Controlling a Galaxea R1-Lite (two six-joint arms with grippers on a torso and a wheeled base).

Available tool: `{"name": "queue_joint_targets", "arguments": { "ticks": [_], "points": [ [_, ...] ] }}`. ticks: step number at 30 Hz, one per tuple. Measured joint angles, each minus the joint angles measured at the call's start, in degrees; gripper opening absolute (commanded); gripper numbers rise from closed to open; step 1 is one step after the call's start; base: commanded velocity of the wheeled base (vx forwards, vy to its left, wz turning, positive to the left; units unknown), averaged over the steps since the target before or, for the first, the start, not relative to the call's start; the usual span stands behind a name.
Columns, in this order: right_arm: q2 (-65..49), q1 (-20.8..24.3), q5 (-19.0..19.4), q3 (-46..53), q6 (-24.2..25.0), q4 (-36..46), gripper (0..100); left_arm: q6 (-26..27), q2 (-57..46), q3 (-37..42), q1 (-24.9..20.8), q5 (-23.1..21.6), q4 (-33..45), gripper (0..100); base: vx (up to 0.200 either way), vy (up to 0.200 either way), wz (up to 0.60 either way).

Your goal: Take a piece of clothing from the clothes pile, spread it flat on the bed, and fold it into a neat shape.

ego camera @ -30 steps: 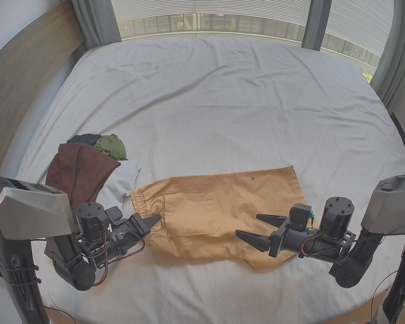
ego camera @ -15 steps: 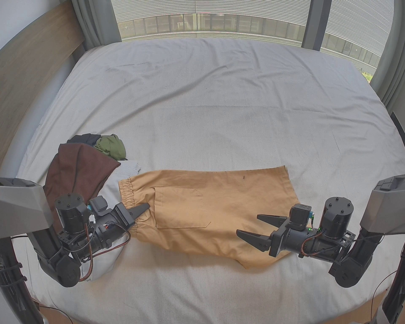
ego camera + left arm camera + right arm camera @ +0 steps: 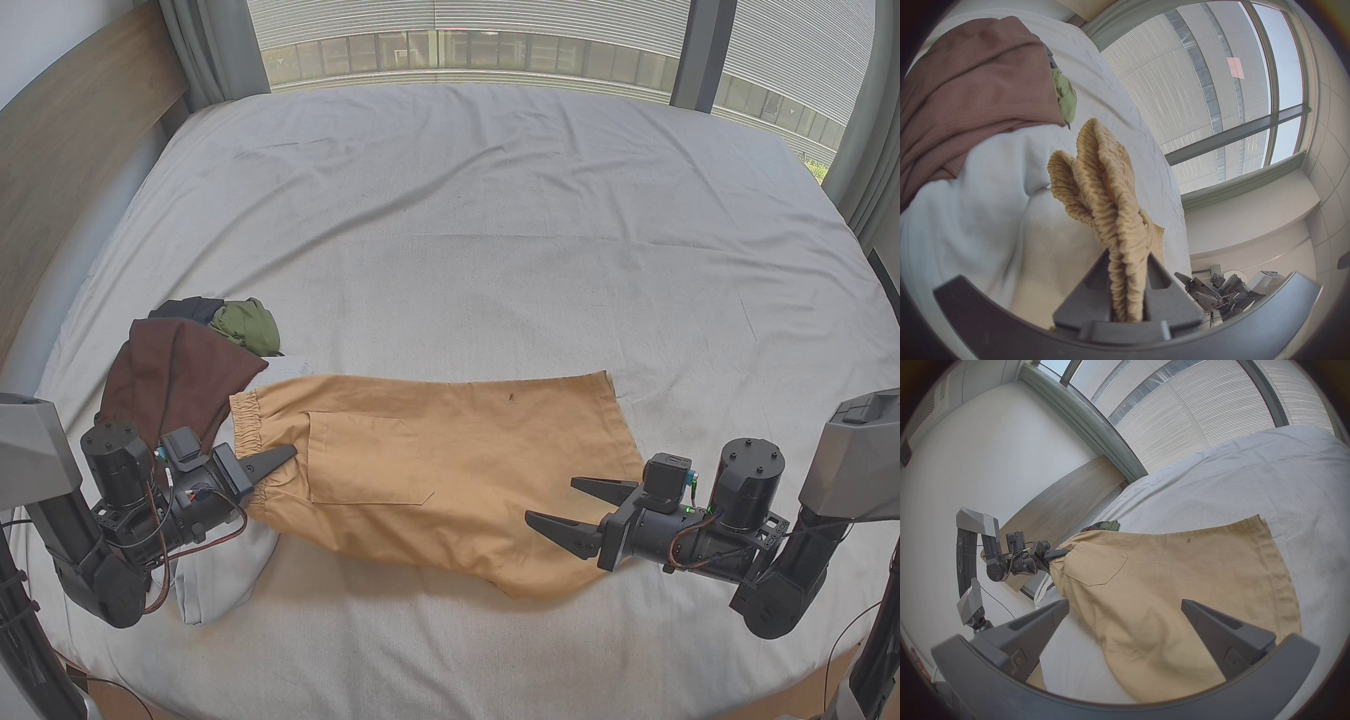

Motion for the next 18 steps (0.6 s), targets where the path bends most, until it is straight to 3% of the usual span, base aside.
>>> {"name": "queue_joint_targets", "arguments": {
  "ticks": [4,10,18],
  "points": [
    [0.0,0.0,-0.01,0.0,0.0,0.0,100,0.0,-0.59,0.2,1.05,-0.9,0.0,0,0.0,0.0,0.0],
    [0.0,-0.02,-0.01,-0.04,-0.01,0.0,100,-0.22,-2.23,1.02,4.69,-6.35,0.02,0,0.0,0.0,0.0],
    [0.0,0.17,0.0,-0.11,0.0,-0.02,100,-0.1,-3.4,2.05,4.13,-6.62,0.02,0,0.0,0.0,0.0]
  ]
}}
